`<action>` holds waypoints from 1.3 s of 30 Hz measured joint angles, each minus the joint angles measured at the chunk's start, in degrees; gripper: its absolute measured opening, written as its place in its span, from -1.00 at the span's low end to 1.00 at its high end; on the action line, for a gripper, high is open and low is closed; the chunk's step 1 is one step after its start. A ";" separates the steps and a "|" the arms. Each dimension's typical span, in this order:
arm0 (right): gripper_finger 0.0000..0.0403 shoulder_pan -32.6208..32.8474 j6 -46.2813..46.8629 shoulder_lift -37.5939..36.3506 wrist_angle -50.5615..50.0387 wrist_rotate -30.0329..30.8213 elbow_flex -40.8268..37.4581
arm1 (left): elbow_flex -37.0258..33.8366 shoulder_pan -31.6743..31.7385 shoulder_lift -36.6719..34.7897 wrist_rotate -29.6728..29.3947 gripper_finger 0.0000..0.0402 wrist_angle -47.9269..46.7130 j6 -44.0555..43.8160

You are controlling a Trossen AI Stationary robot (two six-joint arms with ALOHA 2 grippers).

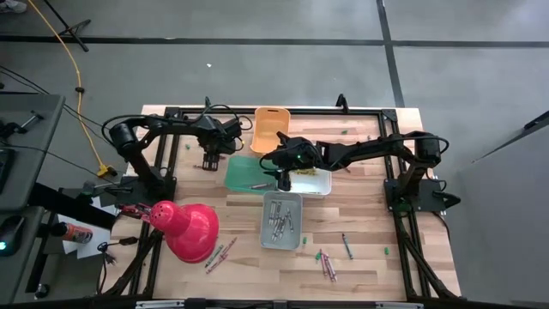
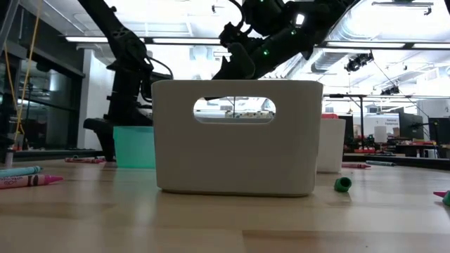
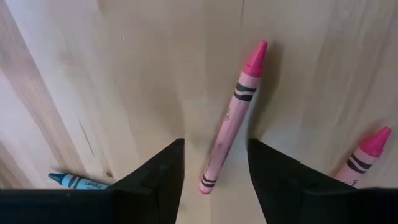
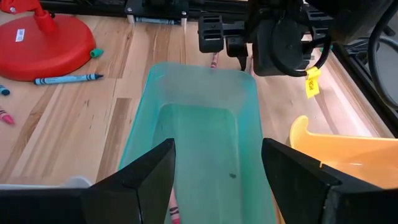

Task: Sort crayons
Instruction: Put the pink crayon into the blue bin

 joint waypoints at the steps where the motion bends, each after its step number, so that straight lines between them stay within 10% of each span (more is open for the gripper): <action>1: 0.16 0.00 0.02 0.02 0.00 0.00 0.00 | -0.02 0.00 0.02 0.04 -0.23 -0.02 0.01; 8: 0.16 0.00 0.04 0.02 -0.37 0.00 0.00 | -0.11 0.13 0.28 0.36 -0.93 0.08 -0.34; 22: 0.16 0.00 -0.50 0.02 0.11 -0.02 0.00 | 1.75 2.14 -13.04 -3.67 -1.00 -3.65 -4.20; 30: 0.16 0.02 -0.59 -4.22 -2.38 6.26 -0.05 | 0.14 1.56 -29.12 2.87 -1.00 10.67 -11.94; 39: 0.16 0.02 -0.62 -15.57 4.89 18.79 -13.18 | -17.45 -7.05 -41.97 15.59 -1.00 42.98 -21.00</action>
